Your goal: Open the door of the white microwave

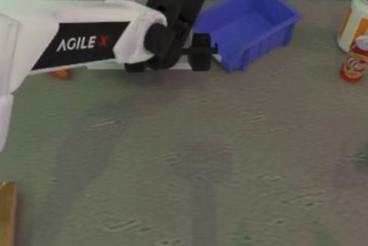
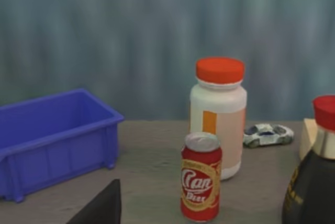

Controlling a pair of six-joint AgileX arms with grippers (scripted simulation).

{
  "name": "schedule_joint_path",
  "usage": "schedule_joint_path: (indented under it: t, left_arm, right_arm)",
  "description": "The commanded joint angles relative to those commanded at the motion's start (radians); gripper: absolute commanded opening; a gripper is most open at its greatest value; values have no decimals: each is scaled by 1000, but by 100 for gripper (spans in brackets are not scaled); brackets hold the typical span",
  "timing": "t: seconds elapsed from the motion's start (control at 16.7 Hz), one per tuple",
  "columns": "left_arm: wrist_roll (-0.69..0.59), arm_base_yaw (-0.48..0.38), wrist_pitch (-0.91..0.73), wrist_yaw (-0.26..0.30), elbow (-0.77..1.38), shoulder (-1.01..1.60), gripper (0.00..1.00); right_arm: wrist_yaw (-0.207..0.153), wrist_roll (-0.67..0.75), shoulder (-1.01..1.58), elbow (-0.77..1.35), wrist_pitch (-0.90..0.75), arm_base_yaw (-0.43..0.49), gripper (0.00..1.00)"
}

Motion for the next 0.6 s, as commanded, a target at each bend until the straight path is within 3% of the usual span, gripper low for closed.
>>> schedule_joint_path:
  t: [0.3, 0.6]
  left_arm:
    - [0, 0, 0, 0, 0, 0, 2]
    - [0, 0, 0, 0, 0, 0, 0]
  right_arm:
    - [0, 0, 0, 0, 0, 0, 100]
    - [0, 0, 0, 0, 0, 0, 100]
